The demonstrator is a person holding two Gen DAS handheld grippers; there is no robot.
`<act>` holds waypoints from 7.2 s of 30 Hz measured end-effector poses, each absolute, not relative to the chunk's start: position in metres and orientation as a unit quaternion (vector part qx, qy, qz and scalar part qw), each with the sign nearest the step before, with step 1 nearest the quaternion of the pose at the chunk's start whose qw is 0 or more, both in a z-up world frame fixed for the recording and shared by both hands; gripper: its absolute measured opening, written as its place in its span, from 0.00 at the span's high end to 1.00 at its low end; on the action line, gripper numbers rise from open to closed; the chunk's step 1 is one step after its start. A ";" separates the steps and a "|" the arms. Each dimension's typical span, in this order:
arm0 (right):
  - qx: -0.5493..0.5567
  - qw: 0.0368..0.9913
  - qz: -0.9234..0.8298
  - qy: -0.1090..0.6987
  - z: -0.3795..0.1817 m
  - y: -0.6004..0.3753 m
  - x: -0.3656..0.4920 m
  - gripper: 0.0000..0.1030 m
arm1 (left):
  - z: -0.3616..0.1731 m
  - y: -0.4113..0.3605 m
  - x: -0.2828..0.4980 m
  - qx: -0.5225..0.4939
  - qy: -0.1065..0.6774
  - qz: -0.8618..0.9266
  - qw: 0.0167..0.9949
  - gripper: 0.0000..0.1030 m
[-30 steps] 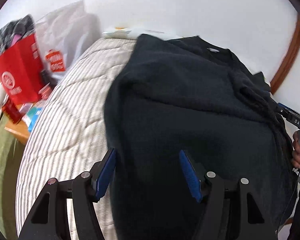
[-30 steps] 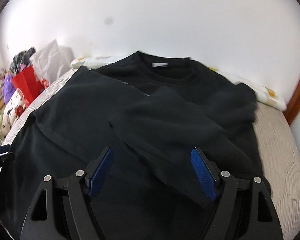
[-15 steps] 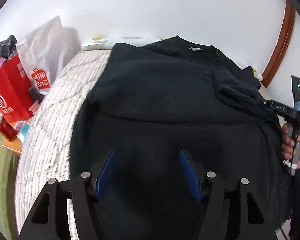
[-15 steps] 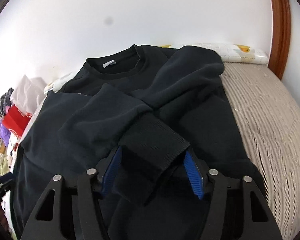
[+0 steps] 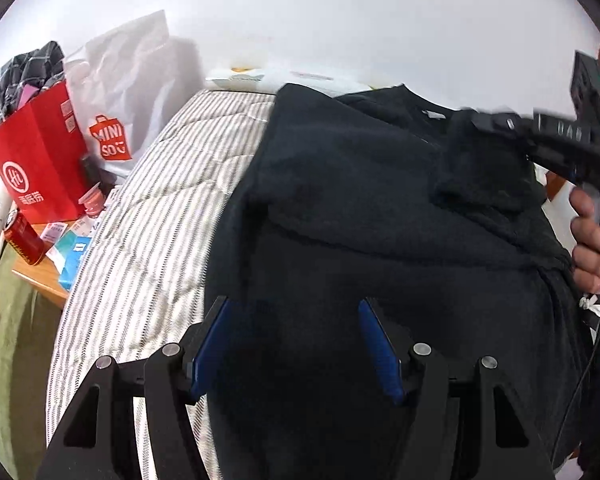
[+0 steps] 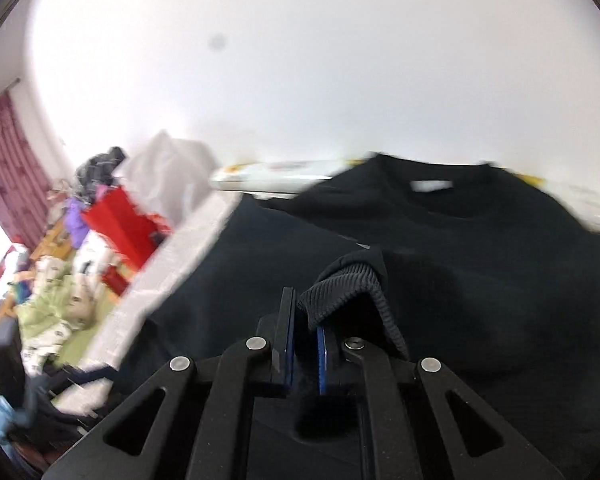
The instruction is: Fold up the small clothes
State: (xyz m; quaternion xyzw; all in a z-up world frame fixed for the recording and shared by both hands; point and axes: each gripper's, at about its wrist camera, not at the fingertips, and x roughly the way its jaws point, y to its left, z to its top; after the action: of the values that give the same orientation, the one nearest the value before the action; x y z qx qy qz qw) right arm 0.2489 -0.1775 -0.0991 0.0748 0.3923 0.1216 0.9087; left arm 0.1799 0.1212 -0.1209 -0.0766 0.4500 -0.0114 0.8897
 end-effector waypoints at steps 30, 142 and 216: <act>0.072 0.923 -0.088 0.368 -0.115 -0.358 0.157 0.52 | -0.124 0.060 0.331 -0.058 0.436 -0.045 0.897 0.42; 0.032 0.911 -0.156 0.381 -0.153 -0.333 -0.108 0.91 | -0.145 0.103 0.043 -0.052 0.422 -0.009 0.905 0.93; 0.070 0.886 -0.229 0.396 -0.129 -0.390 0.139 0.87 | -0.115 0.119 0.251 -0.074 0.414 0.004 0.907 0.90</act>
State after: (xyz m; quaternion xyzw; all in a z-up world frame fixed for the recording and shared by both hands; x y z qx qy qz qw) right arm 0.1393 -0.3904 -0.1295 0.0698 0.3964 -0.2288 0.8864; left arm 0.2506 0.1192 -0.1150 -0.0739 0.4136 0.0040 0.9074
